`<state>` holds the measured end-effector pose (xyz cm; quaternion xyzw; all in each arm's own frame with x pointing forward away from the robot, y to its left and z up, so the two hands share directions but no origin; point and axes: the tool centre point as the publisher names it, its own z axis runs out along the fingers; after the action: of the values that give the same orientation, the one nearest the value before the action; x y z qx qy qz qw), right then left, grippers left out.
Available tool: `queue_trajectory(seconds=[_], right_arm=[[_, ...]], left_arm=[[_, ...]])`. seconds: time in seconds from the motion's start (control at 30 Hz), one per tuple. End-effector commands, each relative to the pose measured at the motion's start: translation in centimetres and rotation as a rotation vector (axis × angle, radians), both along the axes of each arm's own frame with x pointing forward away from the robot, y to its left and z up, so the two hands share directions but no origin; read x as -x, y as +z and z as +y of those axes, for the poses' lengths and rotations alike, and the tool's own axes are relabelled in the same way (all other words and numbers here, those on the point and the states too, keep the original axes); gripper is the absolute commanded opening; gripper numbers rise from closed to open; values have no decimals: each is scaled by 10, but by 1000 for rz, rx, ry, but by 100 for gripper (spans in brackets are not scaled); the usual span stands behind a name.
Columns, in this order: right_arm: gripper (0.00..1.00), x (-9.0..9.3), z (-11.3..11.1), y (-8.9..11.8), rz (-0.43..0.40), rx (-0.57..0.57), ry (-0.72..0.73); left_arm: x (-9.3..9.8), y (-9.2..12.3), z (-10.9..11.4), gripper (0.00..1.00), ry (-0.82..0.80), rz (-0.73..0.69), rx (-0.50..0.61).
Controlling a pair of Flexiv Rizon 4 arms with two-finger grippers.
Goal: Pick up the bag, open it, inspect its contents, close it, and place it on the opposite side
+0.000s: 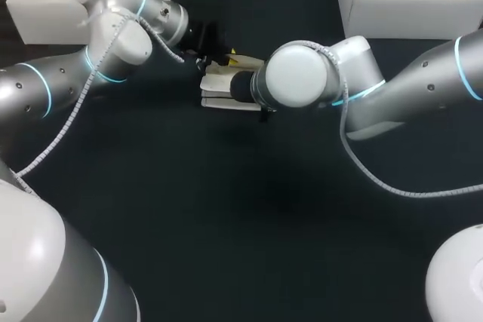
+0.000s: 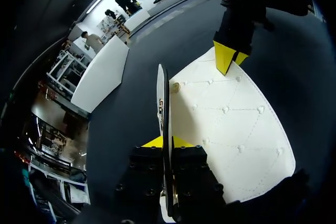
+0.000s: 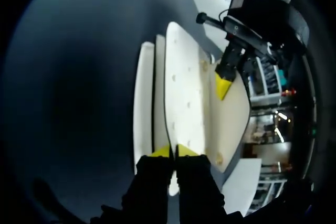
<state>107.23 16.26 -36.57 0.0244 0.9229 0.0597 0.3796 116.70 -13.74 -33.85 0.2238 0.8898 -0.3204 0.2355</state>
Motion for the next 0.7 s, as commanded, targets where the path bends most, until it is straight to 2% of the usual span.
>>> queue_trajectory(seconds=[0.03,0.33,0.7], right_arm=[[0,0,0,-2,-5,-3,1],[0,0,0,-2,-5,-3,1],[0,0,0,-2,-5,-3,1]], left_arm=[[23,-5,2,0,23,-101,39],[27,-16,6,0,17,-108,70],[22,-10,2,0,12,-78,97]])
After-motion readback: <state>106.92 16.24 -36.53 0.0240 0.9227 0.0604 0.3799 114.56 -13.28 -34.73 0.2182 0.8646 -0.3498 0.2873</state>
